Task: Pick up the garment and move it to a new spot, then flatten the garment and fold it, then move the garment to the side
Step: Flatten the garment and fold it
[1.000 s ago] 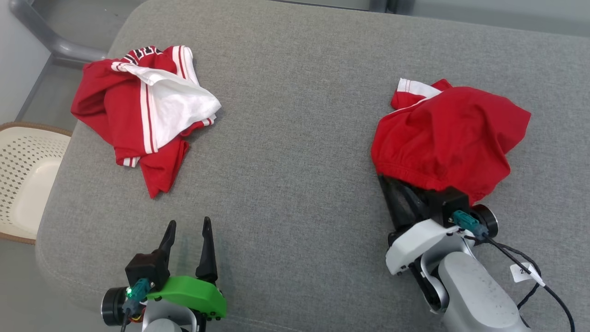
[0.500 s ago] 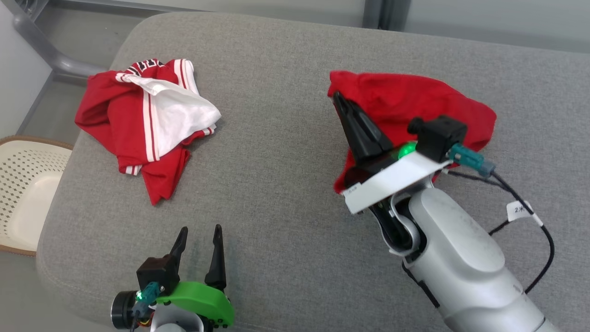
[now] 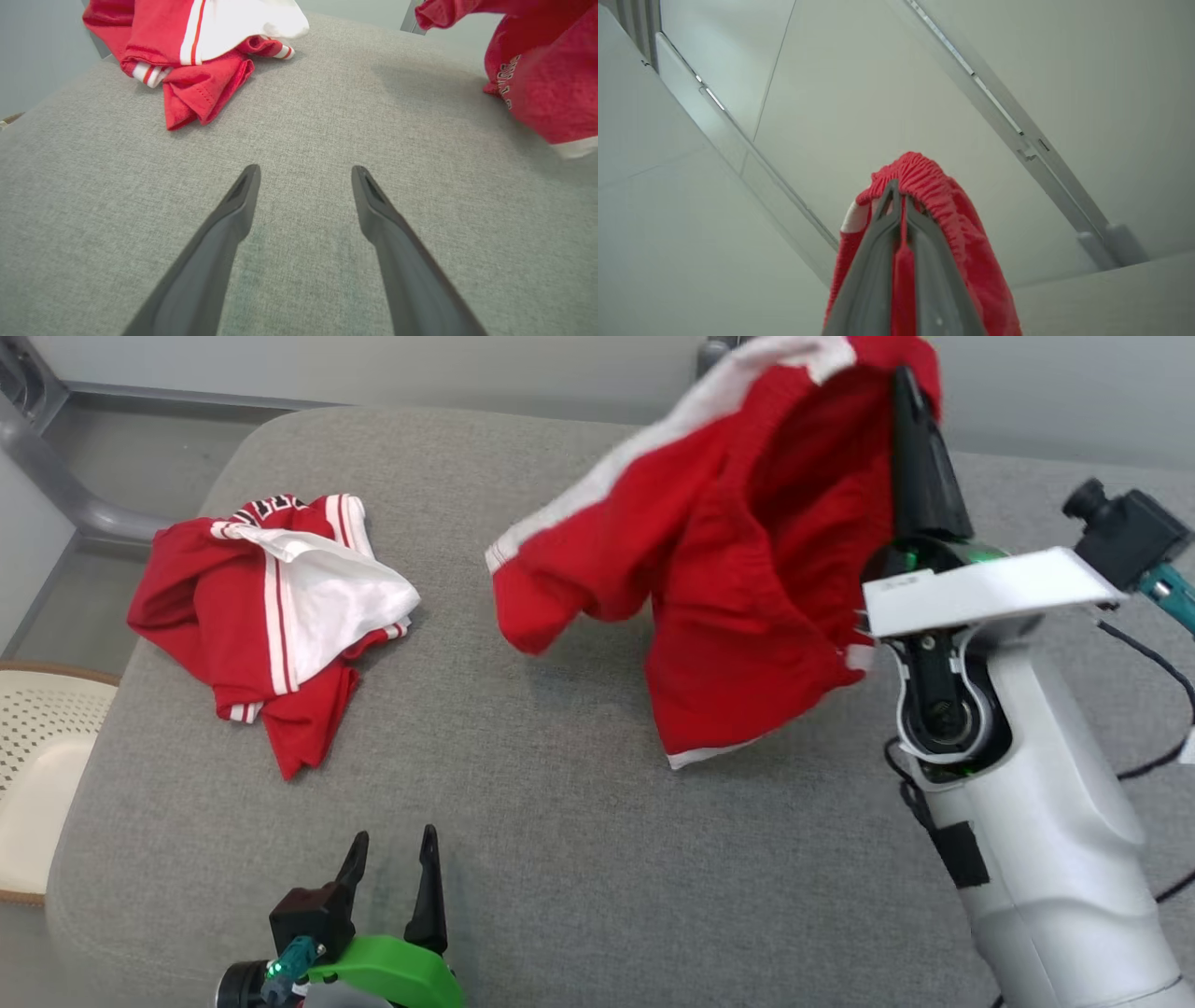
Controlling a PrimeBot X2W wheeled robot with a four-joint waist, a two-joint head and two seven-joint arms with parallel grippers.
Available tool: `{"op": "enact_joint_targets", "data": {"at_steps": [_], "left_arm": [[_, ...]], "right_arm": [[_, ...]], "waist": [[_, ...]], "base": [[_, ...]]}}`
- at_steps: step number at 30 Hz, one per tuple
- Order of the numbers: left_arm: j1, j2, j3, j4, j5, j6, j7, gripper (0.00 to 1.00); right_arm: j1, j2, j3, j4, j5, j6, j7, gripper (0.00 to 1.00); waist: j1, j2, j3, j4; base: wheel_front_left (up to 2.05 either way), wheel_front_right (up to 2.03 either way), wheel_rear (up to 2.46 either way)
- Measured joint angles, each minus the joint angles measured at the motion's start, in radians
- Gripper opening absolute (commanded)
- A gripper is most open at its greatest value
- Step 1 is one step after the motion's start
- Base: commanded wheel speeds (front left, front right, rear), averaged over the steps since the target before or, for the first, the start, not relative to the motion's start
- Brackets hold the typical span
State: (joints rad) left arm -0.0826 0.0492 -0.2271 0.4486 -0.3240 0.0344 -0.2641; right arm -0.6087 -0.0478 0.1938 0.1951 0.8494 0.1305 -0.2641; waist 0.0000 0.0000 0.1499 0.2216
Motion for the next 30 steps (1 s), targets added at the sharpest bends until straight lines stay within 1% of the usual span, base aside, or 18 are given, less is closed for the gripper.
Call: {"op": "enact_joint_targets", "data": {"at_steps": [2,4,5,6,7,8,9,11,14,16,18,21,24,28,30], "left_arm": [[-0.001,0.0,-0.003,0.0,0.002,-0.003,0.0,1.0],[-0.007,-0.001,-0.004,0.001,0.003,-0.005,0.0,1.0],[-0.011,0.0,-0.004,0.002,0.007,-0.006,0.0,1.0],[-0.015,0.0,-0.004,0.002,0.009,-0.008,0.0,1.0],[-0.017,-0.001,-0.004,0.003,0.009,-0.008,0.0,1.0],[-0.021,-0.001,-0.004,0.004,0.01,-0.008,0.0,1.0],[-0.023,0.0,-0.003,0.005,0.012,-0.009,0.0,1.0],[-0.025,-0.001,-0.002,0.008,0.018,-0.013,0.0,1.0],[-0.029,-0.001,0.0,0.01,0.022,-0.016,0.0,1.0],[-0.029,-0.001,0.002,0.011,0.025,-0.016,0.0,1.0],[-0.028,-0.001,0.005,0.013,0.027,-0.017,0.0,1.0],[-0.028,-0.001,0.006,0.013,0.027,-0.017,0.0,1.0],[-0.027,-0.001,0.004,0.013,0.027,-0.017,0.0,1.0],[-0.027,-0.001,0.003,0.012,0.027,-0.017,0.0,1.0],[-0.027,-0.001,0.002,0.012,0.026,-0.017,0.0,1.0]], "right_arm": [[0.03,-0.017,-0.069,0.08,-0.046,0.0,0.0,0.0],[0.055,-0.046,-0.142,0.175,-0.121,0.0,0.0,0.0],[0.064,-0.051,-0.17,0.207,-0.139,0.0,0.0,0.0],[0.076,-0.072,-0.183,0.248,-0.19,0.0,0.0,0.0],[0.084,-0.078,-0.199,0.286,-0.217,0.0,0.0,0.19],[0.096,-0.078,-0.236,0.345,-0.232,0.0,0.0,0.49],[0.108,-0.084,-0.248,0.378,-0.262,0.0,0.0,1.0],[0.119,-0.084,-0.286,0.445,-0.3,0.0,0.0,1.0],[0.123,-0.08,-0.334,0.479,-0.334,0.0,0.0,1.0],[0.138,-0.076,-0.345,0.48,-0.363,0.0,0.0,1.0],[0.157,-0.064,-0.357,0.474,-0.366,0.0,0.0,1.0],[0.186,-0.052,-0.35,0.449,-0.382,0.0,0.0,1.0],[0.214,-0.044,-0.318,0.417,-0.383,0.0,0.0,1.0],[0.249,-0.036,-0.22,0.362,-0.387,0.0,0.0,1.0],[0.269,-0.042,-0.176,0.343,-0.392,0.0,0.0,1.0]], "waist": [[0.0,0.0,0.003,-0.013],[0.0,0.0,0.011,-0.025],[0.0,0.0,0.015,-0.029],[0.0,0.0,0.02,-0.033],[0.0,0.0,0.025,-0.036],[0.0,0.0001,0.03,-0.041],[0.0,0.0,0.033,-0.044],[0.0,0.0,0.039,-0.051],[0.0,0.0,0.041,-0.06],[0.0,0.0001,0.04,-0.065],[0.0,0.0,0.035,-0.071],[0.0,0.0,0.027,-0.081],[0.0,0.0,0.019,-0.091],[0.0,0.0,0.012,-0.099],[0.0,0.0,0.013,-0.099]], "base": [[0.0,0.0,0.0],[0.0,0.0,0.0],[0.0,0.0,0.0],[0.0,0.0,0.0],[0.0,0.0,0.0],[0.0,0.0,0.0],[0.0,0.0,0.0],[0.0,0.0,0.0],[0.0,0.0,0.0],[0.0,0.0,0.0],[0.0,0.0,0.0],[0.0,0.0,0.0],[0.0,0.0,0.0],[0.0,0.0,0.0],[0.0,0.0,0.0]]}}
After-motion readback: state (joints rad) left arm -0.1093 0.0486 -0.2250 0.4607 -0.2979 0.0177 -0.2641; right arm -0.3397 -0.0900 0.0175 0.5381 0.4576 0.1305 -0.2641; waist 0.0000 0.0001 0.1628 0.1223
